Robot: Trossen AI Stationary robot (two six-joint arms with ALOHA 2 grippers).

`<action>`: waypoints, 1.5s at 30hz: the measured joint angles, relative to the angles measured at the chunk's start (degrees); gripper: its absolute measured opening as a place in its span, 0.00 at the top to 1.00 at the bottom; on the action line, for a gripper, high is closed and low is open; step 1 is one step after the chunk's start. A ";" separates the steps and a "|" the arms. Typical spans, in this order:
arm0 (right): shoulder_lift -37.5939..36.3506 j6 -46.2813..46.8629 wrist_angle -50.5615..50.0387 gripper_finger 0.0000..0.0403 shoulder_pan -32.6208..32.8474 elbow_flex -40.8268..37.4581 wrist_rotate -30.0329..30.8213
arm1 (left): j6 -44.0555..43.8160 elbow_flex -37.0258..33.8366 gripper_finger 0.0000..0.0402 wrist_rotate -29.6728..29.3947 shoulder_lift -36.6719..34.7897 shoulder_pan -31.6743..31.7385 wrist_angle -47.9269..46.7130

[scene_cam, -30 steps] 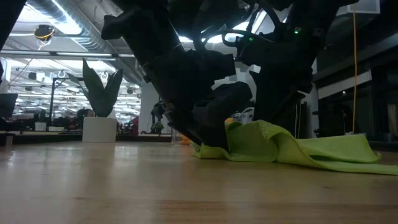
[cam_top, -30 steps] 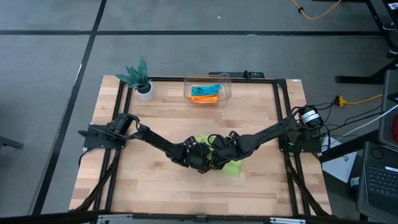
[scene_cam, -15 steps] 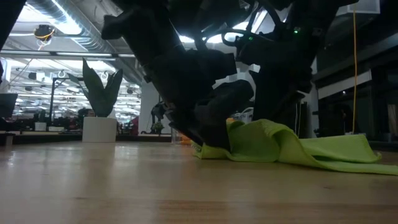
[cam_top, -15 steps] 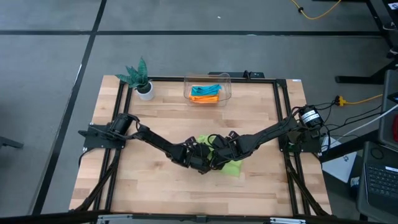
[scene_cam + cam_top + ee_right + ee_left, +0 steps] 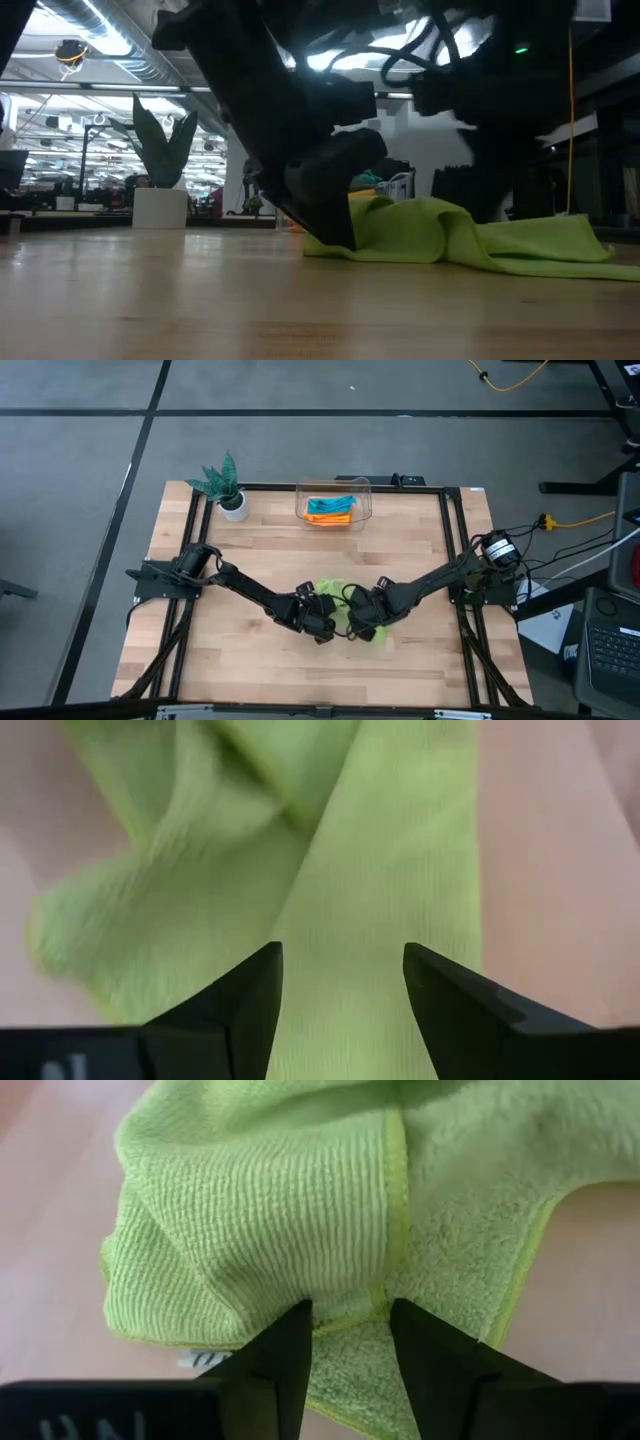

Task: Fold microfiber towels
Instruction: Fold the green microfiber cloth

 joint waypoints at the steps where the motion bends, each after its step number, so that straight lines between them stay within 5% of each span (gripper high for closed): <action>1: 0.00 -0.04 -0.70 0.48 0.92 0.00 -0.04 | -0.33 0.00 0.66 0.71 -0.06 -0.24 -0.39; 12: 0.00 3.36 -0.88 0.48 10.51 -1.12 0.83 | -4.70 -0.02 0.66 3.87 0.04 -3.63 -1.12; 25: -0.26 7.18 2.63 0.49 10.87 -9.09 2.67 | -5.00 -0.20 0.66 4.21 0.13 -8.05 0.05; 38: -0.10 5.87 2.65 0.96 10.83 -8.61 0.17 | -4.88 1.99 0.66 5.70 0.17 -10.72 -0.85; 45: 0.31 4.48 -4.63 0.95 10.92 -2.57 -1.03 | 0.83 13.59 0.66 5.82 0.36 -13.29 -10.61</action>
